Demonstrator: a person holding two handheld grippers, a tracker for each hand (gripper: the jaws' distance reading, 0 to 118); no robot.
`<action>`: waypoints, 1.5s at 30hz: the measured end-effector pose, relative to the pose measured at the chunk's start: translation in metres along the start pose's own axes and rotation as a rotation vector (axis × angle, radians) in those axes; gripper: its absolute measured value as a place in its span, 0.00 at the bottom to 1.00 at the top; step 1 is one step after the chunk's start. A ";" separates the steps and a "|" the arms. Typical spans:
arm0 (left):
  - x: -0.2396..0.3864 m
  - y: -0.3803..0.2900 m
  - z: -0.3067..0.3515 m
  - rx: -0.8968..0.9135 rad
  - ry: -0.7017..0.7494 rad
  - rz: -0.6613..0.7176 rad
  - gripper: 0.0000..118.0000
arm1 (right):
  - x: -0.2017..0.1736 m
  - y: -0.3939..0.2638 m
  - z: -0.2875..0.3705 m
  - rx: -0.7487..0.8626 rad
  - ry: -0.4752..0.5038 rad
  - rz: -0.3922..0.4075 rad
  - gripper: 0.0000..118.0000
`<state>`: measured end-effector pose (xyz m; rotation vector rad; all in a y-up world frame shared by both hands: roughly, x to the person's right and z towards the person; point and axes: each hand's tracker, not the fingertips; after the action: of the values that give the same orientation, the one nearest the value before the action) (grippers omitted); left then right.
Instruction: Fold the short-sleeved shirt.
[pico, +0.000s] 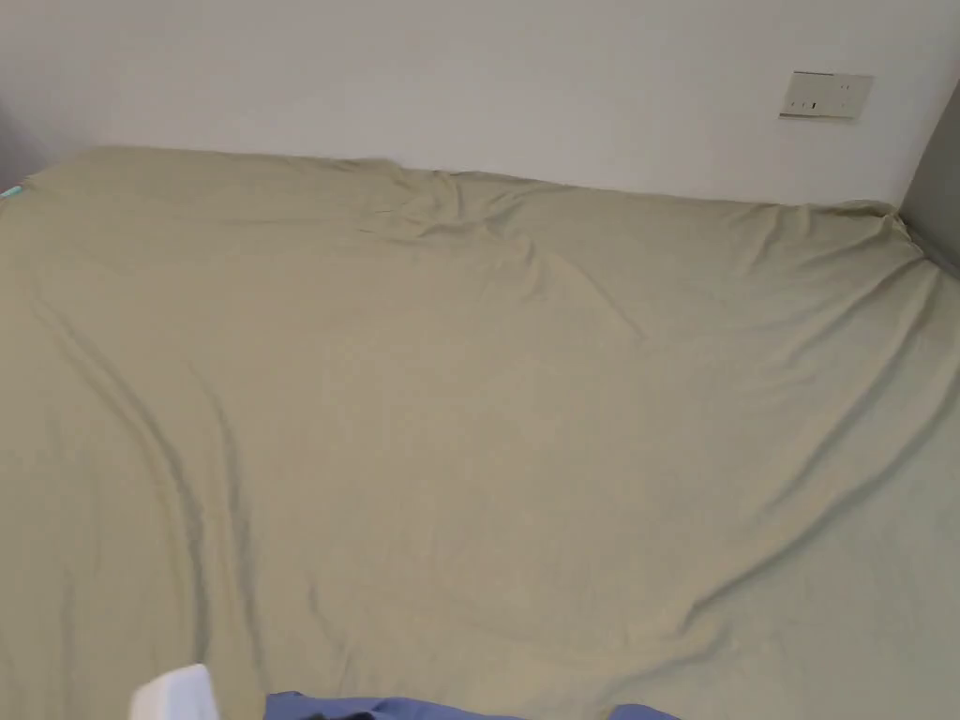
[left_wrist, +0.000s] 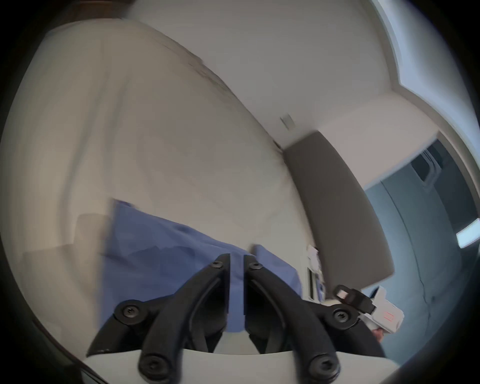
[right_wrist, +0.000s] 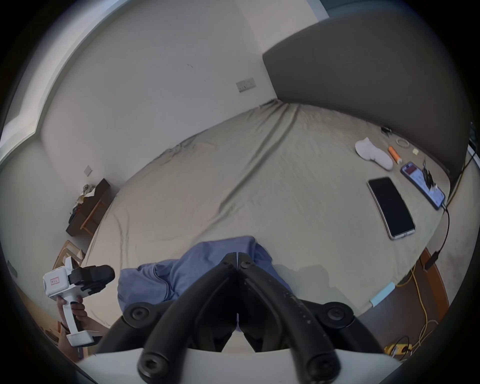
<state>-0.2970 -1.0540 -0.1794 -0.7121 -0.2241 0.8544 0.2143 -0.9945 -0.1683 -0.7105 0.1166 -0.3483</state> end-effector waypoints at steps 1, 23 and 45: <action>-0.013 0.005 0.007 -0.006 0.079 0.032 0.12 | -0.003 0.002 0.000 0.011 0.005 0.007 0.01; -0.052 -0.009 -0.025 -0.120 0.051 0.179 0.15 | -0.029 0.014 -0.009 -0.037 0.029 0.069 0.01; 0.063 0.001 0.008 -0.011 0.231 -0.099 0.13 | -0.021 0.006 -0.014 -0.054 0.065 0.011 0.01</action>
<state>-0.2605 -1.0020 -0.1797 -0.7970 -0.0563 0.6704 0.1929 -0.9919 -0.1829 -0.7519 0.1918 -0.3583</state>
